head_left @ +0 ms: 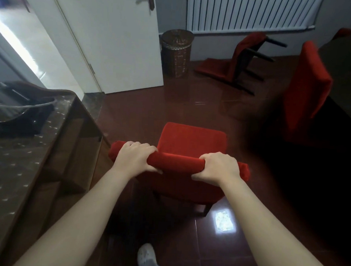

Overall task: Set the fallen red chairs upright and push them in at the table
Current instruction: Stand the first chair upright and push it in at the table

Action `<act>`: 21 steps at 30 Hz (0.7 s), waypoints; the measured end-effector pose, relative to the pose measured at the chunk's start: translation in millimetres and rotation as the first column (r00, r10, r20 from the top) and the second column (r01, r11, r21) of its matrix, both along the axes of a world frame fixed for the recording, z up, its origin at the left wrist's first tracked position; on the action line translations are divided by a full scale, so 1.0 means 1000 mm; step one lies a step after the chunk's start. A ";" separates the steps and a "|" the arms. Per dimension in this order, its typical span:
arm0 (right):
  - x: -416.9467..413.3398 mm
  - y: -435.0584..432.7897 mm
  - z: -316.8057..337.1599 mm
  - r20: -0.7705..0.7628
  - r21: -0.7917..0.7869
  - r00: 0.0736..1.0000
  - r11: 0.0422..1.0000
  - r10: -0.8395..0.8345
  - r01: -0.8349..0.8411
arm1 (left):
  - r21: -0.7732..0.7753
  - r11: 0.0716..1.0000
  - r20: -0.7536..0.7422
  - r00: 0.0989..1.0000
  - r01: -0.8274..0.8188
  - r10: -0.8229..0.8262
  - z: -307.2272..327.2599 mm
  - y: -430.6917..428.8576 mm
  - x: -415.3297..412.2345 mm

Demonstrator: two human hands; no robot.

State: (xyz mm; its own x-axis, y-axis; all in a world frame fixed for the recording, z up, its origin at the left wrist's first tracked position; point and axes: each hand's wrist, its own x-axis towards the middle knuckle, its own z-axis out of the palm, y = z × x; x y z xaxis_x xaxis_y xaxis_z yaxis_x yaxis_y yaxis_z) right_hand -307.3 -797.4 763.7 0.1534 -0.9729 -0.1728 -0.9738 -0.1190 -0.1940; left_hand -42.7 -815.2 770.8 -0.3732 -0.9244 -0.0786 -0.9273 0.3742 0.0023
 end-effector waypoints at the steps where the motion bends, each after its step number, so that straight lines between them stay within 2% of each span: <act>1: 0.000 -0.002 0.001 0.000 -0.001 1.000 1.000 0.003 -0.003 | 0.016 1.000 0.002 1.000 0.005 -0.005 0.001 -0.003 0.000; 4: -0.005 -0.018 0.007 0.003 -0.010 1.000 1.000 0.017 -0.017 | 0.036 0.999 0.015 0.999 0.033 -0.034 0.009 -0.019 0.000; 10: -0.021 -0.094 0.053 0.015 -0.014 1.000 1.000 -0.022 0.023 | -0.030 0.999 -0.006 0.999 0.040 -0.041 0.044 -0.099 -0.015; 16: -0.033 -0.173 0.077 -0.155 -0.214 0.986 0.977 -0.055 0.021 | -0.110 0.991 -0.080 0.993 0.073 -0.082 0.069 -0.200 -0.032; 21: -0.047 -0.228 0.087 -0.201 -0.345 0.972 0.937 -0.122 0.046 | -0.144 0.983 -0.118 0.984 0.113 -0.131 0.083 -0.272 -0.043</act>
State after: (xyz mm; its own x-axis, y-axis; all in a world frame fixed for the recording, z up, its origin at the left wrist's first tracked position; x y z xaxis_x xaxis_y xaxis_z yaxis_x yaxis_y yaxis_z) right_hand -354.4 -1025.0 851.0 0.0647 -0.9870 0.1468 -0.9966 -0.0566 0.0593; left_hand -85.4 -1087.4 854.2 -0.4826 -0.8701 0.1001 -0.8702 0.4893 0.0579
